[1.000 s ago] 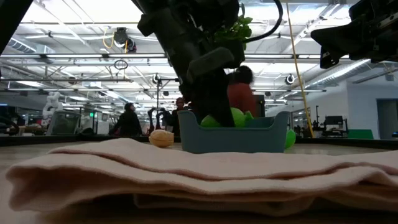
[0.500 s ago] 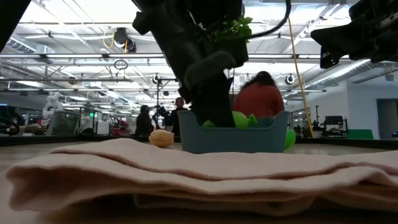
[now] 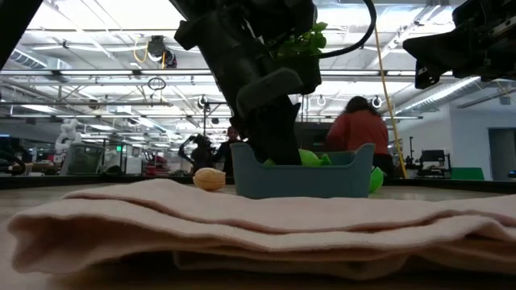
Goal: Pick and placing Produce into tupperware
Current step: Put the green melon into the blue bin
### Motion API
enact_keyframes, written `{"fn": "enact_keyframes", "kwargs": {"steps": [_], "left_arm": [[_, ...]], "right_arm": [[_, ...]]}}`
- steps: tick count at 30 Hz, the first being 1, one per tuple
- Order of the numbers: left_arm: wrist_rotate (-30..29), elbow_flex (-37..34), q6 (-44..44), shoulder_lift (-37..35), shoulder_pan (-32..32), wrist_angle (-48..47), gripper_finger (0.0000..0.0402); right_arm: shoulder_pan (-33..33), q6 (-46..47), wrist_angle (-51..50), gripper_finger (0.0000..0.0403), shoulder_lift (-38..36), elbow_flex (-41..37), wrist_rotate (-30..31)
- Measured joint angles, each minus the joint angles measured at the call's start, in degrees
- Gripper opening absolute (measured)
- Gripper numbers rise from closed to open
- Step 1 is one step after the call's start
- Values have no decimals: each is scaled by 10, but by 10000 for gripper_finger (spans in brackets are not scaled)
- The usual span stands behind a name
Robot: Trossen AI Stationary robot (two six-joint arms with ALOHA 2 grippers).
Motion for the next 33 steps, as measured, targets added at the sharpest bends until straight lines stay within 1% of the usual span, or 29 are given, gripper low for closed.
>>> {"fn": "enact_keyframes", "kwargs": {"steps": [15,22,33], "left_arm": [[4,0,16,0,8,-14,241],[23,0,21,0,11,-14,241],[33,0,24,0,11,-13,241]], "right_arm": [[0,0,0,0,0,0,0],[0,0,0,0,0,0,0],[0,0,0,0,0,0,0]]}}
